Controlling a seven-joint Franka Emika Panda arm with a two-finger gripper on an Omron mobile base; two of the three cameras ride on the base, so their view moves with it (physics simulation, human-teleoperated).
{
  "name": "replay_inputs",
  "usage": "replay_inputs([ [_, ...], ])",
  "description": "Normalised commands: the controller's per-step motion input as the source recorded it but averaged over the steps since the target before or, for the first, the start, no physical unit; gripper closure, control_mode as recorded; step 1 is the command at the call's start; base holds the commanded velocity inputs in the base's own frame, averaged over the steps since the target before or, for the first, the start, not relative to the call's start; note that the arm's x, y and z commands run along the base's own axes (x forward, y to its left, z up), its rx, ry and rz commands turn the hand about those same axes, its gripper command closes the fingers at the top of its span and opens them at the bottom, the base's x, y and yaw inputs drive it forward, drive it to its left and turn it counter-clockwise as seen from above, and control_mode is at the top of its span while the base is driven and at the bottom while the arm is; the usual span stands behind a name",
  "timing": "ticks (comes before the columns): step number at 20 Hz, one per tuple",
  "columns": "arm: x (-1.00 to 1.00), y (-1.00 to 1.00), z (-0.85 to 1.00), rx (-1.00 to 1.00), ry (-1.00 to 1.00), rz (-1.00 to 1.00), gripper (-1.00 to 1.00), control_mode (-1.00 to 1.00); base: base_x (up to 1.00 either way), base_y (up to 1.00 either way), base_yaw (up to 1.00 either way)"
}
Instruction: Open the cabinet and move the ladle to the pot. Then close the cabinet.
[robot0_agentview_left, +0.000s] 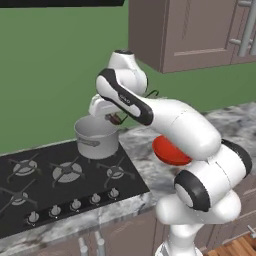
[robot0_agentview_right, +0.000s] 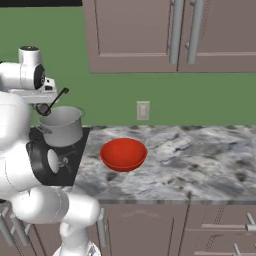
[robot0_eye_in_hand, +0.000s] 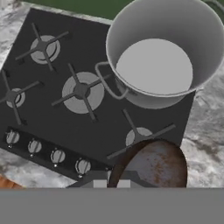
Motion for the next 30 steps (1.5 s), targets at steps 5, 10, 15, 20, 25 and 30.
replay_inputs([
  [5, 0.75, 0.12, -0.28, 0.00, 0.05, -0.08, 1.00, -1.00, 0.00, 0.00, 0.00],
  [10, 0.76, 0.25, -0.33, 0.00, 0.02, -0.09, 1.00, -1.00, 0.00, 0.00, 0.00],
  [15, 0.69, 0.24, -0.30, 0.00, 0.00, -0.09, 1.00, -1.00, 0.00, 0.00, 0.00],
  [20, 0.60, 0.31, -0.39, 0.00, 0.01, -0.10, 1.00, -1.00, 0.00, 0.00, 0.00],
  [25, 0.41, 0.18, -0.38, 0.00, 0.02, -0.11, 1.00, -1.00, 0.00, 0.00, 0.00],
  [30, 0.27, 0.02, -0.38, 0.00, 0.01, -0.12, 1.00, -1.00, 0.00, 0.00, 0.00],
])
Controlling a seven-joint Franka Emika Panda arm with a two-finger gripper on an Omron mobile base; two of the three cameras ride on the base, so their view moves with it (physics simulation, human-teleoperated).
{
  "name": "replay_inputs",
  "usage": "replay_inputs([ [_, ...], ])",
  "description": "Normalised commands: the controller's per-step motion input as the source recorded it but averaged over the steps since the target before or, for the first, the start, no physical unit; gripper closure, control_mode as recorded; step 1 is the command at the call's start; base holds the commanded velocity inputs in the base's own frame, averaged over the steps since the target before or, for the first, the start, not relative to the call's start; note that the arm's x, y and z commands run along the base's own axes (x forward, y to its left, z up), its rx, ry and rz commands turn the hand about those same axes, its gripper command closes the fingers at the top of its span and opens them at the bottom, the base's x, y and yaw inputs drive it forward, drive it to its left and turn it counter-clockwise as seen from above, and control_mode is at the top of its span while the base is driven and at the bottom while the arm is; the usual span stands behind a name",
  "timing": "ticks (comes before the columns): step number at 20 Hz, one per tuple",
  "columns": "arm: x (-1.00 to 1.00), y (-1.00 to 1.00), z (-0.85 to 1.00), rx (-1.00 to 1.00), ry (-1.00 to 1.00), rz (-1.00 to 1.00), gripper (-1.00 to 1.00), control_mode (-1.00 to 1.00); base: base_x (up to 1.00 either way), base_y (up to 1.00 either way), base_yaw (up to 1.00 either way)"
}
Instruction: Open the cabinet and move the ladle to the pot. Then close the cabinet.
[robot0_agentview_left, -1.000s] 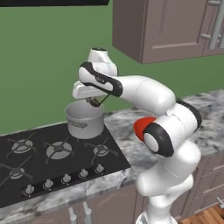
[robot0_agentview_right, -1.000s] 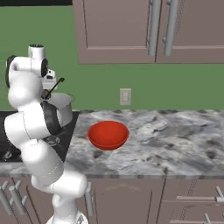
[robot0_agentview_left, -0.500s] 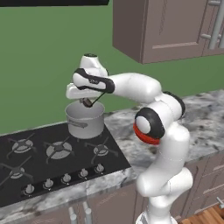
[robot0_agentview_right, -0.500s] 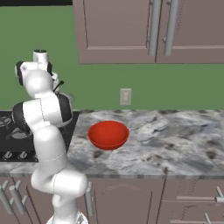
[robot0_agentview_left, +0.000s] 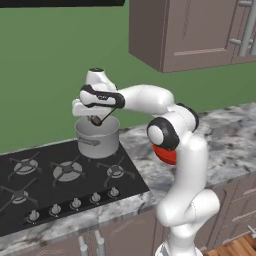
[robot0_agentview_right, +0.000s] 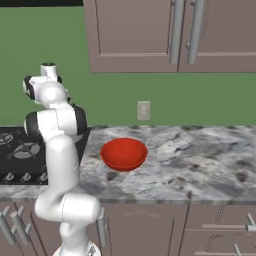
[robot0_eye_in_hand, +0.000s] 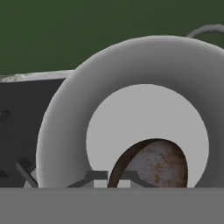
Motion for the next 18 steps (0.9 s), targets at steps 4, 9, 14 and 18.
replay_inputs([
  [4, 0.14, 0.00, -0.31, 0.00, 0.01, -0.06, 1.00, -1.00, 0.00, 0.00, 0.00],
  [9, 0.04, 0.00, -0.26, 0.00, 0.00, 0.00, 1.00, -1.00, 0.00, 0.00, 0.00],
  [14, 0.11, 0.00, -0.24, 0.00, 0.00, 0.02, 1.00, -1.00, 0.00, 0.00, 0.00],
  [18, 0.22, 0.00, -0.24, 0.00, 0.00, 0.10, 1.00, -1.00, 0.00, 0.00, 0.00],
])
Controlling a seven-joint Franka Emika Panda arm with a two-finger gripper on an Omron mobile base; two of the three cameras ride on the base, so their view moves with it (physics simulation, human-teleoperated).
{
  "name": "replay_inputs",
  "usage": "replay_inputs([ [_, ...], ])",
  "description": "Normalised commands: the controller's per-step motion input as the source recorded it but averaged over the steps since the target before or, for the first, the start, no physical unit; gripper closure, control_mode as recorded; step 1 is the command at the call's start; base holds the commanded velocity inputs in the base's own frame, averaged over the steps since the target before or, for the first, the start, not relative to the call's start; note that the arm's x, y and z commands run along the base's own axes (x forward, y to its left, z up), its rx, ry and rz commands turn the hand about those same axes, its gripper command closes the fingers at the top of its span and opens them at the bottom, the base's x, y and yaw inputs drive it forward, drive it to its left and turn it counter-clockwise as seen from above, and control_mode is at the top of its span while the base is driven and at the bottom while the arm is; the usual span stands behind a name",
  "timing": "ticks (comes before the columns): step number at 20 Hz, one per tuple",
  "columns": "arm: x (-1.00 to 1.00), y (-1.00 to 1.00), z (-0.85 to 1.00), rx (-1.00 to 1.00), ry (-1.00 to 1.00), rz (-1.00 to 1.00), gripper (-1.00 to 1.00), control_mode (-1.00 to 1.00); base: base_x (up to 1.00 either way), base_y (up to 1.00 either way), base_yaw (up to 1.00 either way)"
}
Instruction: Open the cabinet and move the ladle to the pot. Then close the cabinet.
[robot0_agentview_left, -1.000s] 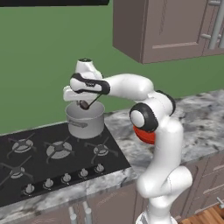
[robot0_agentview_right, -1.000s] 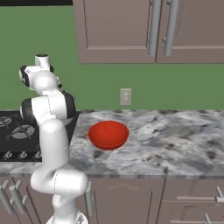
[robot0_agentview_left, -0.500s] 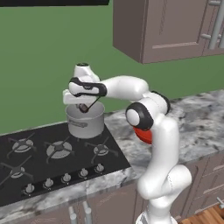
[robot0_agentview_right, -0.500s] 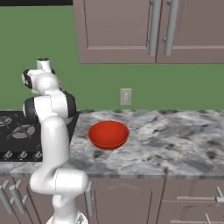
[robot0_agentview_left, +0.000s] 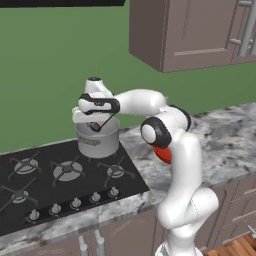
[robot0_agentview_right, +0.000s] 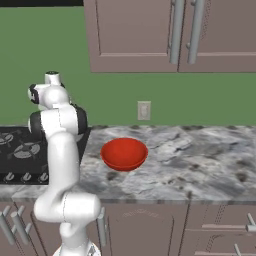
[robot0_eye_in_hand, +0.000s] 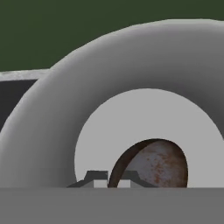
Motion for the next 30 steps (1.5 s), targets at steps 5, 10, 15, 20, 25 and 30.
replay_inputs([
  [5, 0.29, 0.00, -0.15, 0.00, -0.02, 0.22, 1.00, -1.00, 0.00, 0.00, 0.00],
  [10, 0.29, 0.00, -0.09, 0.00, -0.03, 0.28, 1.00, -1.00, 0.00, 0.00, 0.00],
  [15, 0.20, 0.00, -0.13, 0.00, 0.00, 0.28, 1.00, -1.00, 0.00, 0.00, 0.00],
  [20, 0.09, 0.00, -0.16, 0.00, 0.00, 0.26, 1.00, -1.00, 0.00, 0.00, 0.00],
  [25, -0.28, 0.00, -0.04, -0.02, 0.00, 0.16, -1.00, -1.00, 0.00, 0.00, 0.00],
  [30, -0.60, 0.00, 0.00, -0.03, -0.01, 0.11, -1.00, -1.00, 0.00, 0.00, 0.00],
])
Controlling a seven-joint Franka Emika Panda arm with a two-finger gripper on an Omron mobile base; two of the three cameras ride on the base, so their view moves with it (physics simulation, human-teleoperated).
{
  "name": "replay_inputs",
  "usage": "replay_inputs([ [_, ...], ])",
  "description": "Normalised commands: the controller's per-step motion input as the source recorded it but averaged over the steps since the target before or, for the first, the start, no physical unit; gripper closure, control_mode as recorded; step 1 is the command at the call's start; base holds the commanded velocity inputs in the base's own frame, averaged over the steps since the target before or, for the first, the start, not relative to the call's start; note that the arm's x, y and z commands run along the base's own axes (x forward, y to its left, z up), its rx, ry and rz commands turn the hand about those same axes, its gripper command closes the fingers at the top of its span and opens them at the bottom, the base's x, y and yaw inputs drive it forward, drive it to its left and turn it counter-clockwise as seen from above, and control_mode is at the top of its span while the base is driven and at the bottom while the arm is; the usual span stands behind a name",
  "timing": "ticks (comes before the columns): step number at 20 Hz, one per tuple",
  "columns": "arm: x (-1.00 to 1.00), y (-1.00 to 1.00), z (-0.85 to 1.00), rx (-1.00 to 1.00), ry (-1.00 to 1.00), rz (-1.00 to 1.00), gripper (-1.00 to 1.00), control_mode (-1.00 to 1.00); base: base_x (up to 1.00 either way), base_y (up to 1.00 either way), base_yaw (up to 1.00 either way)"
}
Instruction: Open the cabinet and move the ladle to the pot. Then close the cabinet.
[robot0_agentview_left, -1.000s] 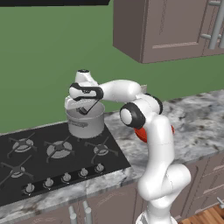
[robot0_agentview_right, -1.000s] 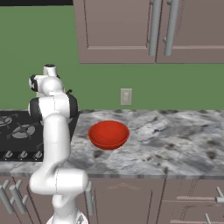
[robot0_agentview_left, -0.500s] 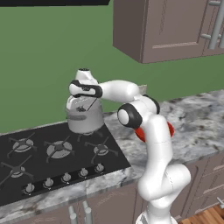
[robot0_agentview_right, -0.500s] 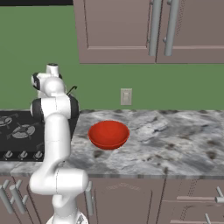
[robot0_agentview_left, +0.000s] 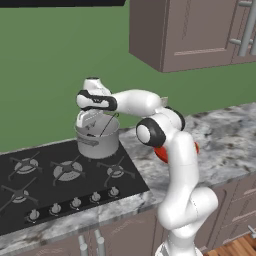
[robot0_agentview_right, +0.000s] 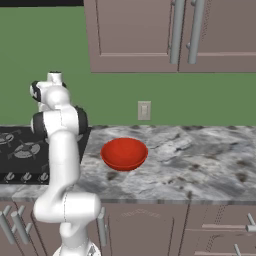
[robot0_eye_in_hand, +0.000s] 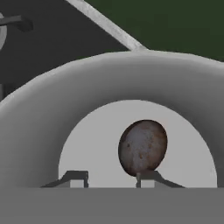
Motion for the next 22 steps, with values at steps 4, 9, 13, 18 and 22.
replay_inputs([
  [4, -0.52, -0.03, 0.00, -0.01, -0.03, 0.07, -1.00, -1.00, 0.00, 0.00, 0.00],
  [9, -0.42, 0.00, 0.55, 0.00, -0.15, 0.06, -1.00, -1.00, 0.00, 0.00, 0.00],
  [13, -0.35, 0.00, 1.00, 0.00, -0.22, 0.03, -1.00, -1.00, 0.00, 0.00, 0.00],
  [18, -0.54, -0.01, 0.96, 0.00, -0.10, 0.00, -1.00, -1.00, 0.00, 0.00, 0.00],
  [22, -0.98, -0.26, 0.74, 0.00, 0.00, -0.05, -1.00, -1.00, 0.00, 0.00, 0.00],
])
